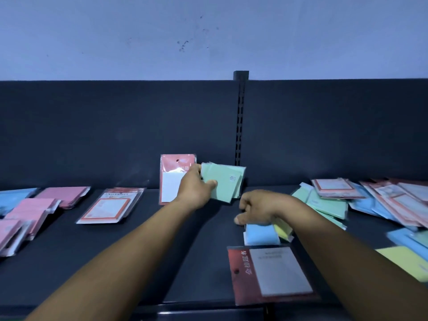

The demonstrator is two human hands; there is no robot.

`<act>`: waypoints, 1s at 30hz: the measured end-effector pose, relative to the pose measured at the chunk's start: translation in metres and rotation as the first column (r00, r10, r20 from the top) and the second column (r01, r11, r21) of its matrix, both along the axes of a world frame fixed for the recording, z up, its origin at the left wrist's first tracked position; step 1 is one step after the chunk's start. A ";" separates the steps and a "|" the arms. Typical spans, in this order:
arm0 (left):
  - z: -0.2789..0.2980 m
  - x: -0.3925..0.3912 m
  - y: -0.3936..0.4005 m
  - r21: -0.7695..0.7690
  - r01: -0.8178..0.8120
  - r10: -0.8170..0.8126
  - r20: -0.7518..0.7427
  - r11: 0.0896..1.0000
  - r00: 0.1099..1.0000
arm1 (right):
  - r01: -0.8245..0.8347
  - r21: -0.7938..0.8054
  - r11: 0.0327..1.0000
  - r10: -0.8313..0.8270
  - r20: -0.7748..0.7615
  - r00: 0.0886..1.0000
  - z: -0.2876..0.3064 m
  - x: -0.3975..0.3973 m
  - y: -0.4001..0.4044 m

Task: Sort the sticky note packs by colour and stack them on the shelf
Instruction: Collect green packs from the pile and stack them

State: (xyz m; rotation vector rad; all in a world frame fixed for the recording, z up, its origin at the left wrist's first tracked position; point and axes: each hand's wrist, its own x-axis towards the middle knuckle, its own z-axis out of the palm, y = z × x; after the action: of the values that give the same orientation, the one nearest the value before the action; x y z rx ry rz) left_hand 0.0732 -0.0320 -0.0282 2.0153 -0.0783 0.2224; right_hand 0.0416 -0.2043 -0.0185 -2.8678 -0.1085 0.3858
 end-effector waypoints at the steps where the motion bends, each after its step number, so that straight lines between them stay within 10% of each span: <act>1: -0.002 0.002 -0.004 0.008 0.004 -0.004 -0.005 1.000 1.000 | 0.033 0.066 0.997 -0.035 0.035 0.999 -0.002 0.004 0.000; 8: -0.018 0.014 -0.022 0.051 -0.035 0.038 -0.051 0.998 0.998 | 0.231 0.416 0.880 -0.299 0.105 0.949 -0.018 0.031 0.008; 30: -0.009 0.024 -0.037 0.717 -0.061 -0.061 0.143 0.694 0.988 | 0.252 0.216 0.944 -0.296 0.210 0.932 -0.012 0.051 0.012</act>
State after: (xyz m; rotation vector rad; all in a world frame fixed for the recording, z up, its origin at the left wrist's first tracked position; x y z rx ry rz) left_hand 0.0975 -0.0692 -0.0372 2.7921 -0.3087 0.3974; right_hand 0.0923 -0.1922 -0.0301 -2.6789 0.2046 -0.0266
